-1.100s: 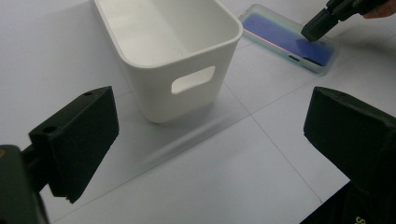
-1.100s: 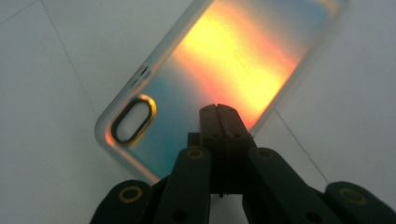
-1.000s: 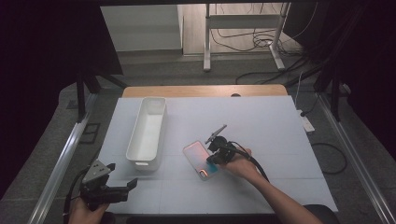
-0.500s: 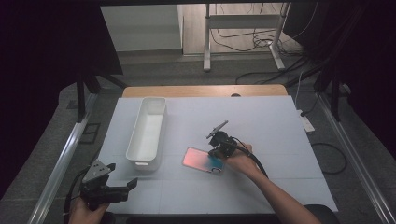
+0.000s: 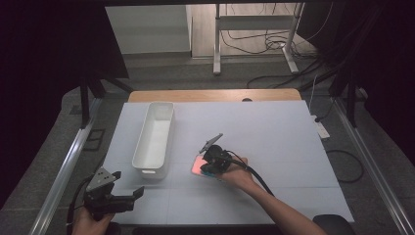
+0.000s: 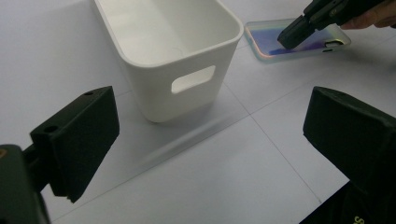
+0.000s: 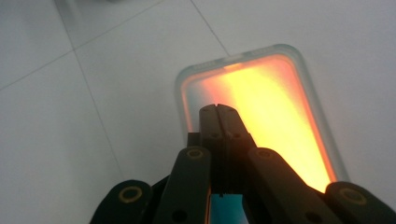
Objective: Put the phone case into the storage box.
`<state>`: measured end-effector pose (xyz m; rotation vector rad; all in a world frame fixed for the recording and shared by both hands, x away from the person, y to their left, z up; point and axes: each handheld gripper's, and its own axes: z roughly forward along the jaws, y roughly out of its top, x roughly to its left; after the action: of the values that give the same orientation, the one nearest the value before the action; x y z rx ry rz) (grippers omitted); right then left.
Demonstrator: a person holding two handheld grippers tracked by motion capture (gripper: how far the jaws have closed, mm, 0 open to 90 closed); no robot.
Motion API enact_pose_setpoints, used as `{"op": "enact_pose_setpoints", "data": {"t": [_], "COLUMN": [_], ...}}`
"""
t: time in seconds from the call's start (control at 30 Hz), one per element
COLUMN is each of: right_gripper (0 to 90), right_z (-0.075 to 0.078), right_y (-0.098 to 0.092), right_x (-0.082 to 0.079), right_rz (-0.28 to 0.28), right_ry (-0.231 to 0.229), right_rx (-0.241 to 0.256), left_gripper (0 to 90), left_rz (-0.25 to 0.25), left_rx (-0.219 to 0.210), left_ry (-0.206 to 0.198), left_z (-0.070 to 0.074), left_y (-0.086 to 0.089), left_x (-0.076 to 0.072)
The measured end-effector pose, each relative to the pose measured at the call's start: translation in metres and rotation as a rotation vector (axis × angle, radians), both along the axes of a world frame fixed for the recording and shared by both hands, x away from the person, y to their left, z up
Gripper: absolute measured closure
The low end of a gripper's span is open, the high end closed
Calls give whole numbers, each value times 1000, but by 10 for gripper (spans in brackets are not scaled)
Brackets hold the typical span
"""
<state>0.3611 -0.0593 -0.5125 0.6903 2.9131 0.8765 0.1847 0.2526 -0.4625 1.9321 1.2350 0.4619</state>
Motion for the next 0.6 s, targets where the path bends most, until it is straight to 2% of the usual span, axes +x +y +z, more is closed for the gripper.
{"op": "enact_pose_setpoints", "data": {"t": [0.07,0.17,0.43,0.6], "right_gripper": [894,895,895,895], "right_z": [-1,-1,0,-3], "right_y": [3,5,5,6], "right_x": [-2,-4,-8,-7], "right_rz": [5,12,25,16], "right_ry": [9,-1,23,34], "right_rx": [6,-1,-3,-7], "left_gripper": [44,44,44,45], "left_rz": [-2,-2,-2,-3], "left_rx": [1,2,2,7], "left_ry": [0,0,0,0], "left_z": [0,0,0,0], "left_y": [0,0,0,-1], "left_x": [0,0,0,0]}}
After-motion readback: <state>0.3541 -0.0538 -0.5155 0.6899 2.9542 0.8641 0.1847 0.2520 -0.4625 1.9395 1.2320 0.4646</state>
